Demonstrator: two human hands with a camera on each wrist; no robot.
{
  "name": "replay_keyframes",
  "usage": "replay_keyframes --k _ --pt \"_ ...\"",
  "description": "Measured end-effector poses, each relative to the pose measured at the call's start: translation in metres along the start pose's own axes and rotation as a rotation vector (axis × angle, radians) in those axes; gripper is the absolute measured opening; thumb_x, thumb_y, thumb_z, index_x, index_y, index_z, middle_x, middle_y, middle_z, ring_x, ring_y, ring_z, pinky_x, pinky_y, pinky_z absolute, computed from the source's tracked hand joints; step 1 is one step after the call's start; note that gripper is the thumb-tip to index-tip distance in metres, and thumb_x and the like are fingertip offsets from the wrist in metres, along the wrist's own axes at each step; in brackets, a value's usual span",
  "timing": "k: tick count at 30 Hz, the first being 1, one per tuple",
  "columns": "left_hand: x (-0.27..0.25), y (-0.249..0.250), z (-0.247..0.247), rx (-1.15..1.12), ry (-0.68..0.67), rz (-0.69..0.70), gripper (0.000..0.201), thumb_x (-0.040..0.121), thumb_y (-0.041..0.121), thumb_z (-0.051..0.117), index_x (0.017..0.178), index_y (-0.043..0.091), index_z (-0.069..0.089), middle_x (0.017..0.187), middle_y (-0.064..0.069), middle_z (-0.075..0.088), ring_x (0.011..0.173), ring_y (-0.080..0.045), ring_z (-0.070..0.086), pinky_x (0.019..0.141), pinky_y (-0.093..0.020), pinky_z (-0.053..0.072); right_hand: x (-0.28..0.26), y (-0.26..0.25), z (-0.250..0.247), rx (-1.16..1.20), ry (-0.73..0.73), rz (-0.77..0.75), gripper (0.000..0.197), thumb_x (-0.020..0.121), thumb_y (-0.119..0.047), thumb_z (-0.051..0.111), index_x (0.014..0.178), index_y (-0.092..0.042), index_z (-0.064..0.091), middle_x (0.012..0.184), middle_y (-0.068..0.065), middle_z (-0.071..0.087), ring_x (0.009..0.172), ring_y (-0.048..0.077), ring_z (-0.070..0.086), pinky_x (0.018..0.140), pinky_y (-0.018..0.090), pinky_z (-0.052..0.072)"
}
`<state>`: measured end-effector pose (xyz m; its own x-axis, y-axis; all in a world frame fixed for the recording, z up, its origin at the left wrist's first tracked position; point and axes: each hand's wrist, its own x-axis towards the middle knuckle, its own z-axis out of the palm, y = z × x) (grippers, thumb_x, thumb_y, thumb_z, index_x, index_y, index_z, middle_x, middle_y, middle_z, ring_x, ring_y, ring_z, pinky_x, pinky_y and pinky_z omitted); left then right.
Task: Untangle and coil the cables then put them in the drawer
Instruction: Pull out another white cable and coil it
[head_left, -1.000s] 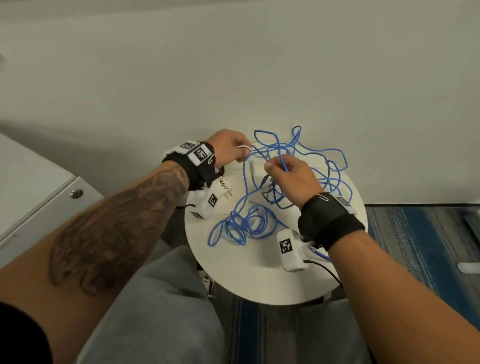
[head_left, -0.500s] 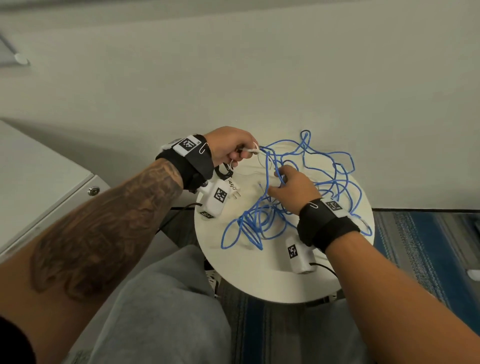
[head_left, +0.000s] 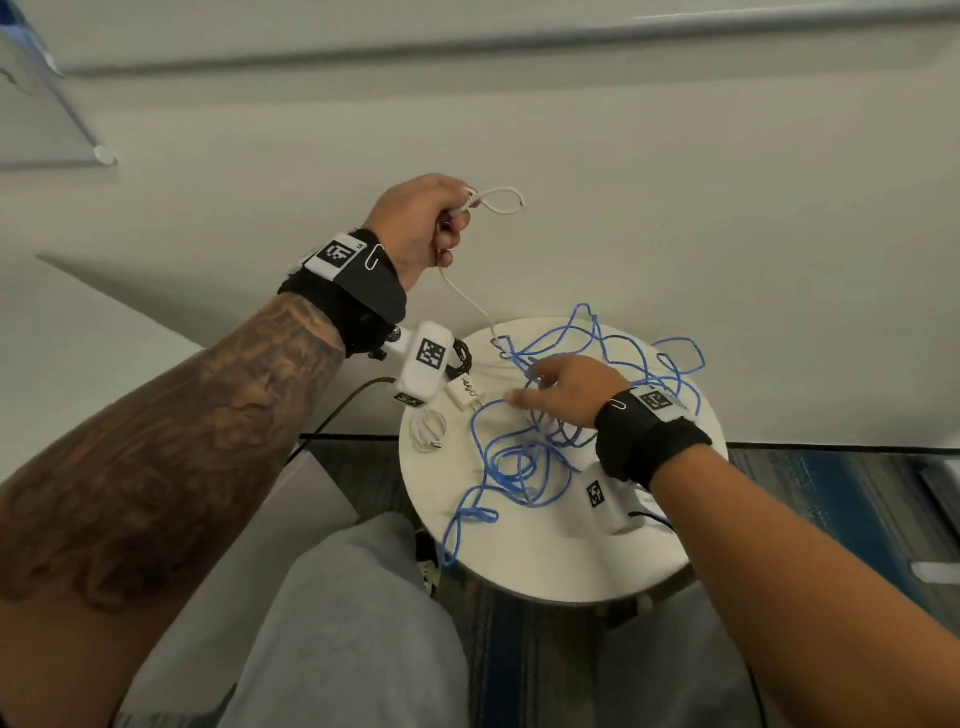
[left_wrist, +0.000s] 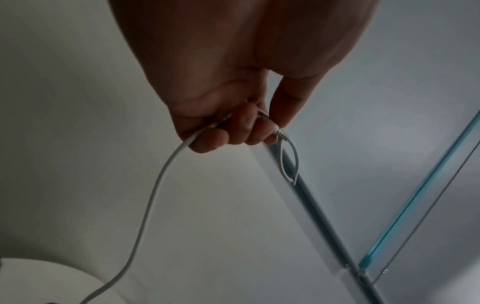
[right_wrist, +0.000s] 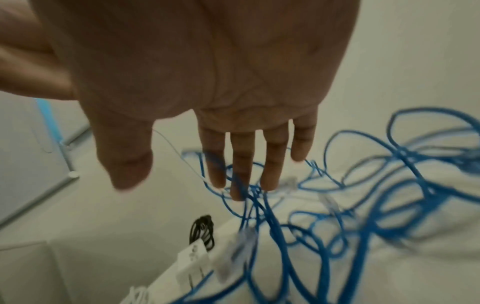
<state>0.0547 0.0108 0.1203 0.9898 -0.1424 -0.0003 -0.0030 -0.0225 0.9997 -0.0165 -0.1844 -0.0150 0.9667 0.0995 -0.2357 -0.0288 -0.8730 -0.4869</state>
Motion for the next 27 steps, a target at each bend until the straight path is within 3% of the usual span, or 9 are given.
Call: replay_keyframes --k 2,4,7,10,13,16,19,23,27 --pt "-0.008 0.015 0.004 -0.008 -0.036 0.043 0.008 0.095 0.012 0.051 0.093 0.015 0.059 0.066 -0.001 0.053 0.050 -0.013 0.042 0.054 -0.025 0.041 -0.008 -0.017 -0.014 -0.043 0.245 -0.044 0.056 0.082 -0.077 0.054 0.111 -0.032 0.069 0.110 -0.007 0.069 0.104 0.019 0.063 0.092 0.036 0.049" --pt "-0.016 0.027 0.010 -0.003 -0.103 0.072 0.006 0.096 0.013 0.053 0.099 0.012 0.059 0.071 -0.003 0.057 0.055 -0.015 0.050 0.059 -0.030 0.050 -0.011 -0.037 -0.024 0.070 0.408 -0.117 0.050 0.084 -0.068 0.059 0.116 -0.029 0.066 0.101 -0.006 0.068 0.094 0.018 0.063 0.083 0.033 0.050" --pt "-0.028 0.045 0.020 -0.030 -0.174 0.083 0.005 0.097 0.014 0.055 0.097 0.013 0.059 0.074 -0.004 0.059 0.059 -0.016 0.055 0.067 -0.037 0.054 -0.001 -0.065 -0.027 0.284 0.307 -0.180 0.048 0.089 -0.048 0.066 0.130 -0.024 0.056 0.082 -0.008 0.058 0.084 0.018 0.058 0.074 0.029 0.043" --pt "-0.036 0.060 0.021 -0.078 -0.166 0.112 0.005 0.098 0.013 0.054 0.098 0.012 0.058 0.075 -0.004 0.059 0.059 -0.016 0.056 0.069 -0.038 0.055 0.016 -0.071 -0.022 0.221 0.254 -0.144 0.026 0.095 -0.035 0.062 0.111 -0.014 0.067 0.085 0.000 0.063 0.088 0.024 0.060 0.075 0.028 0.041" --pt "-0.038 0.070 0.010 -0.120 -0.098 0.142 0.006 0.097 0.012 0.054 0.097 0.013 0.059 0.073 -0.003 0.058 0.057 -0.014 0.053 0.066 -0.036 0.054 0.022 -0.057 -0.027 0.245 0.235 -0.057 0.023 0.097 -0.027 0.060 0.100 -0.008 0.072 0.089 0.009 0.067 0.086 0.026 0.060 0.074 0.031 0.045" --pt "-0.038 0.069 -0.005 -0.104 -0.013 0.163 0.007 0.095 0.012 0.054 0.094 0.014 0.060 0.070 -0.002 0.057 0.054 -0.013 0.049 0.059 -0.030 0.050 0.020 -0.044 -0.043 0.391 0.312 -0.074 0.021 0.095 -0.026 0.064 0.095 -0.008 0.075 0.081 0.010 0.068 0.077 0.023 0.059 0.077 0.033 0.051" --pt "-0.037 0.057 -0.015 -0.082 0.091 0.175 0.008 0.097 0.013 0.053 0.093 0.017 0.060 0.069 -0.001 0.056 0.052 -0.012 0.046 0.054 -0.026 0.045 0.010 -0.049 -0.065 0.564 0.380 -0.140 0.017 0.095 -0.027 0.065 0.092 -0.012 0.074 0.073 0.004 0.065 0.068 0.017 0.059 0.068 0.029 0.050" --pt "-0.035 0.041 -0.019 -0.067 0.173 0.157 0.009 0.097 0.015 0.053 0.094 0.019 0.060 0.068 0.000 0.055 0.052 -0.012 0.048 0.054 -0.025 0.046 -0.003 -0.060 -0.095 0.748 0.429 -0.199 0.012 0.096 -0.024 0.064 0.095 -0.015 0.072 0.081 0.002 0.069 0.069 0.016 0.064 0.057 0.021 0.052" --pt "-0.037 0.023 -0.018 -0.022 0.179 0.109 0.008 0.098 0.019 0.054 0.098 0.021 0.062 0.070 0.001 0.058 0.059 -0.014 0.057 0.058 -0.029 0.050 -0.014 -0.069 -0.118 0.795 0.545 -0.304 0.013 0.094 -0.028 0.068 0.093 -0.016 0.074 0.075 -0.002 0.067 0.065 0.009 0.057 0.064 0.025 0.051"
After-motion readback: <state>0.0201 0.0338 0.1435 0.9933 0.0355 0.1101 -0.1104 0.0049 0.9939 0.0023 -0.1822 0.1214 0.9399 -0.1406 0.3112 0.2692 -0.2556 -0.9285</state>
